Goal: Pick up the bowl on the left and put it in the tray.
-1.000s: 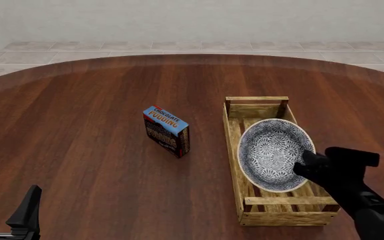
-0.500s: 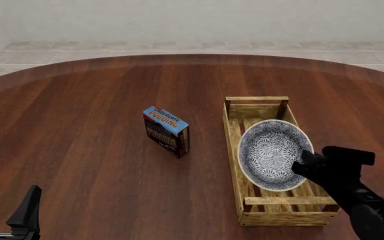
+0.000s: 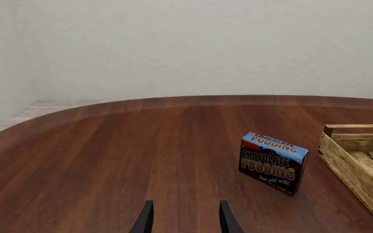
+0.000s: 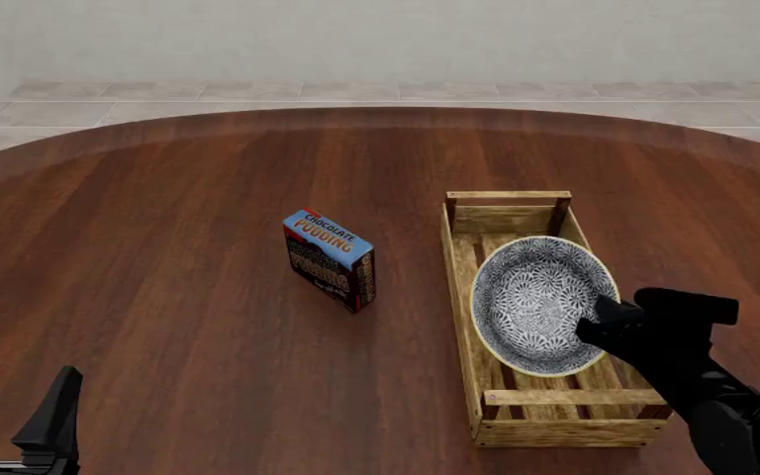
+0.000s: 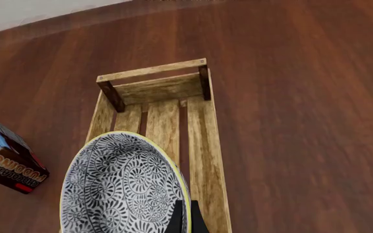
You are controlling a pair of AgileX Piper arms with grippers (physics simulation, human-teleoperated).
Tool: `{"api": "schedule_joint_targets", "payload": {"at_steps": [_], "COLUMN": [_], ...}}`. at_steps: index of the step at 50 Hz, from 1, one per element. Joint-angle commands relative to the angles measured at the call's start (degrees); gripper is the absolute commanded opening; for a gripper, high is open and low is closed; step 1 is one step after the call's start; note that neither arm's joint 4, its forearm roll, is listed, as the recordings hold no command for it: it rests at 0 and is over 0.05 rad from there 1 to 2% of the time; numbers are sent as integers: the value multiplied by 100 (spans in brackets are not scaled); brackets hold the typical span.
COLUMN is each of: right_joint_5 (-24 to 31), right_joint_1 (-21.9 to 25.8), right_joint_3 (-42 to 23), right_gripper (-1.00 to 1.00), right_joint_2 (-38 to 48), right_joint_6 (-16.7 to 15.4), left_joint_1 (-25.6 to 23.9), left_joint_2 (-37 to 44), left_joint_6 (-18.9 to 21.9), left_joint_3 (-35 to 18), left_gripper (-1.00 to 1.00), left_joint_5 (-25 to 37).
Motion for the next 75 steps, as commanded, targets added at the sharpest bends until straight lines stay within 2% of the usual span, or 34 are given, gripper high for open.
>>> {"api": "schedule_joint_targets", "payload": {"at_steps": [1, 29, 75], "right_joint_5": [-43, -170, -473], "right_joint_1": [8, 83, -20], "right_joint_3": [-52, -91, -212], "right_gripper": [-100, -100, -100], "right_joint_2": [11, 204, 602], "right_joint_6": [-40, 30, -43], "left_joint_1": [0, 0, 0], "left_joint_2": [0, 0, 0], "left_joint_6": [0, 0, 0], "left_joint_3": [0, 0, 0], "left_gripper": [100, 100, 100], "left_joint_5": [0, 0, 0]}}
